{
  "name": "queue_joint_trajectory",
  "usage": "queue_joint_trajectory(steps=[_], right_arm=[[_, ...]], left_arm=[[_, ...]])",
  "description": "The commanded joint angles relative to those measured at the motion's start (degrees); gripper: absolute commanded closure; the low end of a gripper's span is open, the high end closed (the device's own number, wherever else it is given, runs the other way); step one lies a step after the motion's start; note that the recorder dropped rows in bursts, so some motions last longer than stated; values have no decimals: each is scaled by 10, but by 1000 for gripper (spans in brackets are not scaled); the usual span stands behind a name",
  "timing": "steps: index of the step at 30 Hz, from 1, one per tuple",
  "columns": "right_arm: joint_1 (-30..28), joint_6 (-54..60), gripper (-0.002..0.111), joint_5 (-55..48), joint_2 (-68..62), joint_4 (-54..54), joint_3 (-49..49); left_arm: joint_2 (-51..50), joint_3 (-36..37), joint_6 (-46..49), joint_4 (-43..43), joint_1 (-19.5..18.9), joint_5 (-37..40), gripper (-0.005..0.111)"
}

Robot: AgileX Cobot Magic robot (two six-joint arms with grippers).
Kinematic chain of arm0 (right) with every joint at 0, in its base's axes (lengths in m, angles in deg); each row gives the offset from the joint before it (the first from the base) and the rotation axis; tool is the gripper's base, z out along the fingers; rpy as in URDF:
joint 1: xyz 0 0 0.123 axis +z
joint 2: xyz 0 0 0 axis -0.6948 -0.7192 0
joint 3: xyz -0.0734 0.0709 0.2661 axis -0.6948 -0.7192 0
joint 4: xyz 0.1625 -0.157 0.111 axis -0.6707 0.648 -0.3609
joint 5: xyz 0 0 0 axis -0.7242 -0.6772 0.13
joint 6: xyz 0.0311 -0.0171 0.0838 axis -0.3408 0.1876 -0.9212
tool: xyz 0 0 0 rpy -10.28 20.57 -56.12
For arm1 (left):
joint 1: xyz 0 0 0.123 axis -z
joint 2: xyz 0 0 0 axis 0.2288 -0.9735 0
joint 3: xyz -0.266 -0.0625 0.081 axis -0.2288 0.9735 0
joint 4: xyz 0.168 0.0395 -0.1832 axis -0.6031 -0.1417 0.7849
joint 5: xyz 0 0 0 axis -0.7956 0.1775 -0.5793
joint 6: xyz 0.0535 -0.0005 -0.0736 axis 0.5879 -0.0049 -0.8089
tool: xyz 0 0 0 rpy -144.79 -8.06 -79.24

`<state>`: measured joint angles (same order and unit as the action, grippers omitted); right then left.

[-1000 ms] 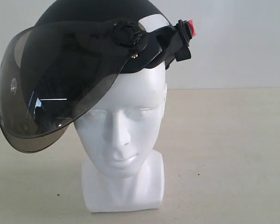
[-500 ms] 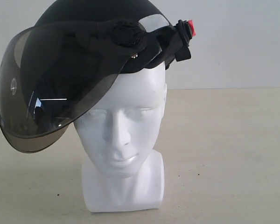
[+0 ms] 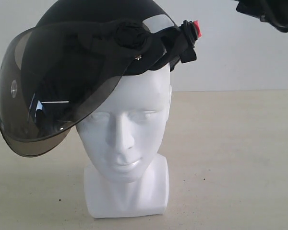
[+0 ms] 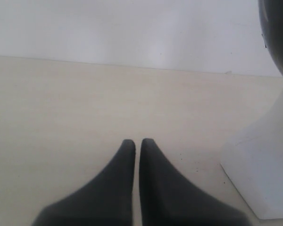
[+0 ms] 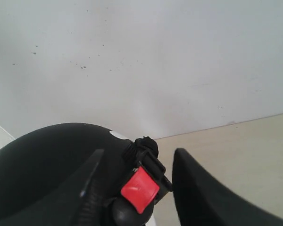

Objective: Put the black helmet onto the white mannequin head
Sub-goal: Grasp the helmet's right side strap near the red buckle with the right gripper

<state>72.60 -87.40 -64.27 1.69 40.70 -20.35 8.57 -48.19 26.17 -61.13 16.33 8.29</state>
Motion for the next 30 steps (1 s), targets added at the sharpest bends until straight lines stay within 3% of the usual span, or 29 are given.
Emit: queue_joint_trajectory(steps=[1,3,7,14,19,30], right_arm=[[0,63,52,8,19,-56,2],[1,96,46,12,27,-113,2],[1,221,46,12,37,-297,2],[1,588,46,-29,39,-681,2],[1,604,46,-77,39,-703,2],[0,595,46,-71,-11,-703,2]], left_arm=[[1,2,0,4,-2,-2,102],[1,2,0,4,-2,-2,102],[1,2,0,4,-2,-2,102],[1,2,0,4,-2,-2,102],[1,2,0,4,-2,-2,102],[1,2,0,4,-2,-2,102]])
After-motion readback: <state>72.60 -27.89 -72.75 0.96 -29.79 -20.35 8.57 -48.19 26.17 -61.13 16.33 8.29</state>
